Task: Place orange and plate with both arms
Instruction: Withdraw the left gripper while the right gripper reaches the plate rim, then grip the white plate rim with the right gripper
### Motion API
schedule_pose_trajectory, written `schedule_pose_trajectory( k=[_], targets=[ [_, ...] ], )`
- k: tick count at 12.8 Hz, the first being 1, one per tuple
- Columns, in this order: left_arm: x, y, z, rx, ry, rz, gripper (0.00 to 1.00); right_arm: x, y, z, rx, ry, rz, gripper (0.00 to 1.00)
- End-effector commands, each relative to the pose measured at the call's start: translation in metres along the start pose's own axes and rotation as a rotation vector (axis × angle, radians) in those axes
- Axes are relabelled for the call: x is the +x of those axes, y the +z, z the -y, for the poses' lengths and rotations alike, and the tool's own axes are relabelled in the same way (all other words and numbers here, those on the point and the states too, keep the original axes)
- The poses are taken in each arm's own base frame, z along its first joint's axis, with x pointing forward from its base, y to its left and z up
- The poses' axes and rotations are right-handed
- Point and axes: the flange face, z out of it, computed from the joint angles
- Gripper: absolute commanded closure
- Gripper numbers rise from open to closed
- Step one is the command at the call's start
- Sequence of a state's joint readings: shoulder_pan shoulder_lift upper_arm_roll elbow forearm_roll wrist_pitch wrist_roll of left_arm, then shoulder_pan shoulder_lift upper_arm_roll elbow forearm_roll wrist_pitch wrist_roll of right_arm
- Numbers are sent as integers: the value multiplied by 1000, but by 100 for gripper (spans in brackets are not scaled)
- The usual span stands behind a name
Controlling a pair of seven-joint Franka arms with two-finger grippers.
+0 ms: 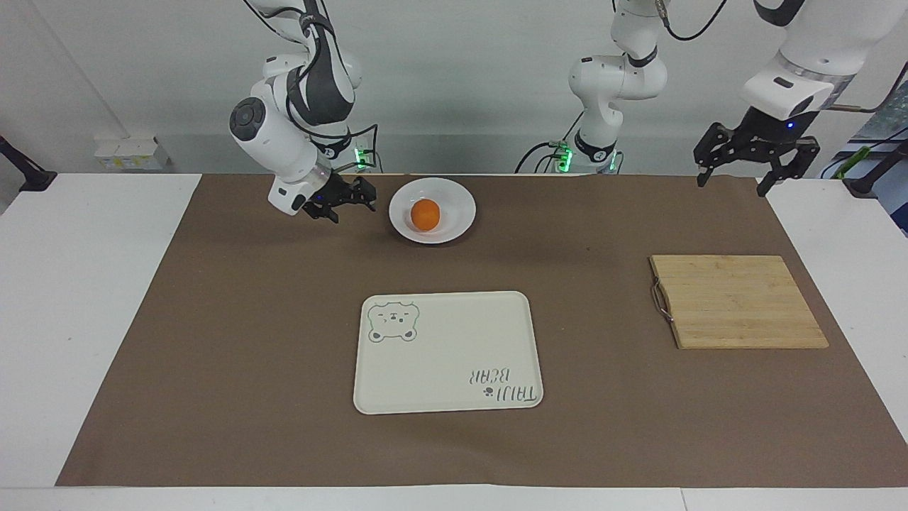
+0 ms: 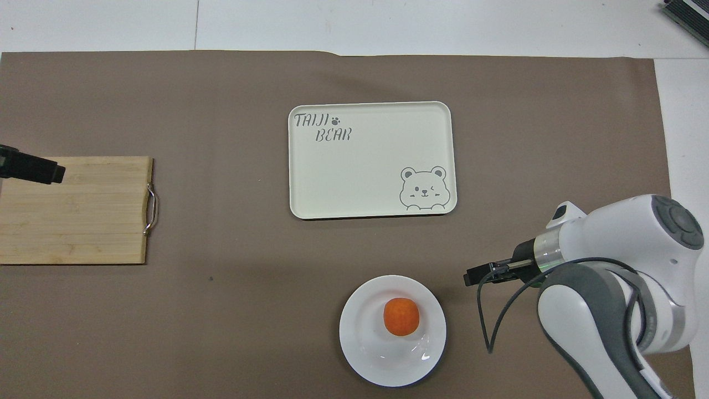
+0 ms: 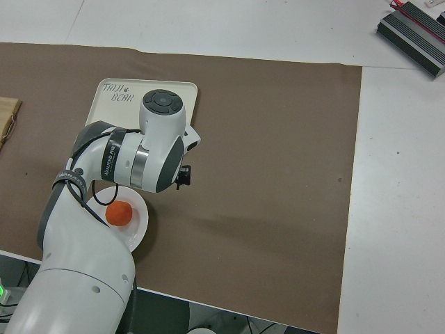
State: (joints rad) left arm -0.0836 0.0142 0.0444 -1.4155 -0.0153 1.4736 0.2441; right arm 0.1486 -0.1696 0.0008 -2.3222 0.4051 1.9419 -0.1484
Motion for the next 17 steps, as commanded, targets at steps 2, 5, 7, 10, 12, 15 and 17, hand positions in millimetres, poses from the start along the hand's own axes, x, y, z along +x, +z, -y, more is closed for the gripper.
schedule_pose_trajectory(
  k=[2,5,7,10,12,15,17],
  targets=[
    [-28,-21,-2,-7,10,20,0,-14,32,-10,130,-17,-28,0],
    [-33,-18,-2,-10,1,30,0,-17,60,-18,258,-47,-26,0],
    [-33,-18,0,-9,-11,28,0,-18,74,-22,288,-34,-32,6],
    [-35,-17,4,-11,-36,36,0,-16,103,-20,311,-55,8,26],
    [-37,-17,6,-12,-59,42,0,-16,116,-25,313,-74,30,31],
    [-39,-17,16,-11,-124,40,0,-16,130,-21,308,-79,62,38],
    [-37,-18,12,-8,-111,35,0,-18,136,-18,343,-53,60,45]
  ],
)
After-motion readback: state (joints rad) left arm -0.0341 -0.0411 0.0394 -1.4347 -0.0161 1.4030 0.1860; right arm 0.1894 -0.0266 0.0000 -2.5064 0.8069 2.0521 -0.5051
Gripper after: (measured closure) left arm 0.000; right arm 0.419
